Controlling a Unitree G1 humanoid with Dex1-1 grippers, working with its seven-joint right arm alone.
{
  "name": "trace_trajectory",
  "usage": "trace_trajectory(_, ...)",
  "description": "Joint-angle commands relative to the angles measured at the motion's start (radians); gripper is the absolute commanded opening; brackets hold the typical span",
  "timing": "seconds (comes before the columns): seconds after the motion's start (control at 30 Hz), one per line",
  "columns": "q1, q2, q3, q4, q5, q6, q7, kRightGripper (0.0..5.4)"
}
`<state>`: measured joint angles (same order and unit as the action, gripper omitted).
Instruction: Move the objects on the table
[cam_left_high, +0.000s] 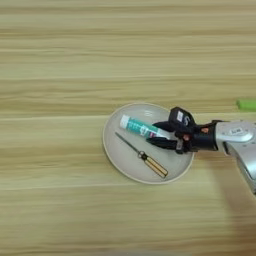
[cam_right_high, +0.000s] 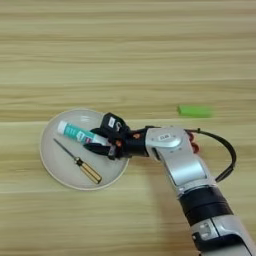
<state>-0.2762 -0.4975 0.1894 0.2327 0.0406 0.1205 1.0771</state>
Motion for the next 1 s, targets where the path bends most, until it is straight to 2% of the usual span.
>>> trace_trajectory(0.03,-0.048,-0.024,-0.018,-0.037,0.008,-0.016,-0.018,1.70)
trace_trajectory(0.2,-0.036,-0.035,-0.009,-0.043,0.010,-0.015,0.010,1.70)
trace_trajectory(0.6,-0.033,-0.032,-0.013,-0.035,0.004,-0.014,0.012,1.70)
trace_trajectory(0.63,-0.034,-0.032,-0.014,-0.035,0.004,-0.014,0.012,1.99)
trace_trajectory(1.0,-0.045,-0.035,-0.027,-0.045,0.009,-0.011,0.007,3.14)
